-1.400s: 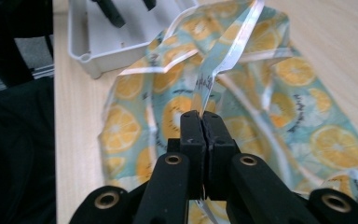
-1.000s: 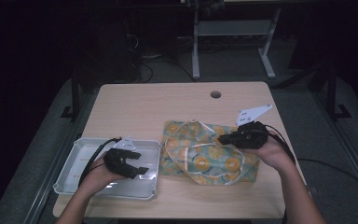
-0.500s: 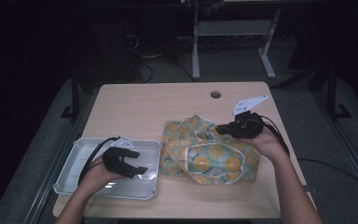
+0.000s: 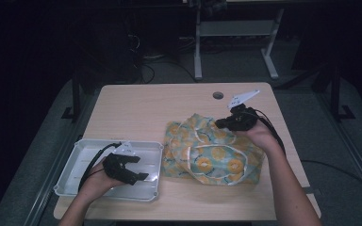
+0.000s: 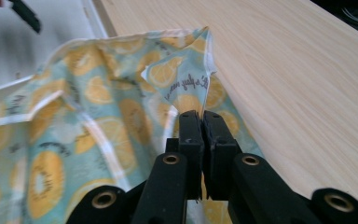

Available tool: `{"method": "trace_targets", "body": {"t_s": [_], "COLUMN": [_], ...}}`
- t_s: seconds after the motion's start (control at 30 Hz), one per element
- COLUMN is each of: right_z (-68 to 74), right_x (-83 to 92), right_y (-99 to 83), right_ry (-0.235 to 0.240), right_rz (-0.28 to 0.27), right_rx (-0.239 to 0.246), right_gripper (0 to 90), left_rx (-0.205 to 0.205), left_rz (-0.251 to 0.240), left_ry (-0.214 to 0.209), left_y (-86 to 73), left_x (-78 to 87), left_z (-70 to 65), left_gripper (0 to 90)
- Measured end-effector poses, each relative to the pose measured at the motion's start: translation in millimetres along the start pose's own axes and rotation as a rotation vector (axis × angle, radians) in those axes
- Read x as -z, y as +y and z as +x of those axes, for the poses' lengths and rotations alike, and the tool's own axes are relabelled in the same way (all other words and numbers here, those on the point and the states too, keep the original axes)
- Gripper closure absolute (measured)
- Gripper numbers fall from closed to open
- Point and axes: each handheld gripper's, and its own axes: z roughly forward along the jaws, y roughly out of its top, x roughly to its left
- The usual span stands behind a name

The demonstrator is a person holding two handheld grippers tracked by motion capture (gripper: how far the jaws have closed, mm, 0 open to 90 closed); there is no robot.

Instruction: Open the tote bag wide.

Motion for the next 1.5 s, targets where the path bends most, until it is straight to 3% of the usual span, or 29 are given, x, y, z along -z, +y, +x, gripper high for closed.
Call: {"method": "trace_targets", "body": {"t_s": [0.27, 0.4, 0.47, 0.6, 0.8, 0.9, 1.07, 1.17, 1.33, 1.4, 1.5], "right_z": [-21.1, -29.1, -32.2, -38.4, -37.6, -38.4, -37.3, -32.9, -21.9, -17.2, -10.5], "right_x": [-22.0, -34.0, -38.7, -39.8, -29.1, -18.8, -8.4, -0.9, 8.7, 13.3, 20.6], "right_y": [4.3, 7.4, 9.5, 7.7, 7.2, 7.5, 4.1, 2.1, -0.4, -2.7, -8.1], "right_ry": [-0.005, -0.04, -0.068, -0.09, -0.153, -0.166, -0.19, -0.184, -0.165, -0.151, -0.135], "right_rz": [0.015, 0.059, 0.074, 0.05, 0.035, 0.004, 0.013, 0.027, 0.067, 0.06, 0.061], "right_rx": [-0.037, -0.043, -0.044, -0.075, -0.075, -0.096, -0.093, -0.093, -0.078, -0.074, -0.081], "right_gripper": [84.8, 84.8, 82.9, 72.6, 59.0, 49.9, 39.7, 38.5, 38.6, 39.8, 40.9], "left_rx": [0.008, 0.013, 0.023, 0.015, 0.014, 0.012, 0.013, 0.034, 0.031, 0.022, 0.045], "left_rz": [0.008, 0.006, 0.005, 0.011, 0.009, 0.008, 0.005, 0.0, -0.005, -0.003, -0.019], "left_ry": [0.015, 0.018, 0.017, 0.018, 0.019, 0.02, 0.023, 0.015, 0.023, 0.026, 0.019], "left_y": [-5.4, -7.1, -7.6, -7.0, -6.3, -6.0, -5.2, -5.6, -3.9, -2.5, 0.5], "left_x": [1.3, 2.5, 2.3, 2.0, 2.3, 2.2, 2.2, 2.0, 4.0, 5.8, 7.6], "left_z": [-2.6, -2.1, -2.3, -1.6, -1.7, -1.3, -0.6, -0.5, 1.0, 2.3, 4.3], "left_gripper": [24.9, 24.9, 24.9, 24.9, 24.9, 24.9, 24.6, 24.6, 24.6, 24.6, 24.7]}}
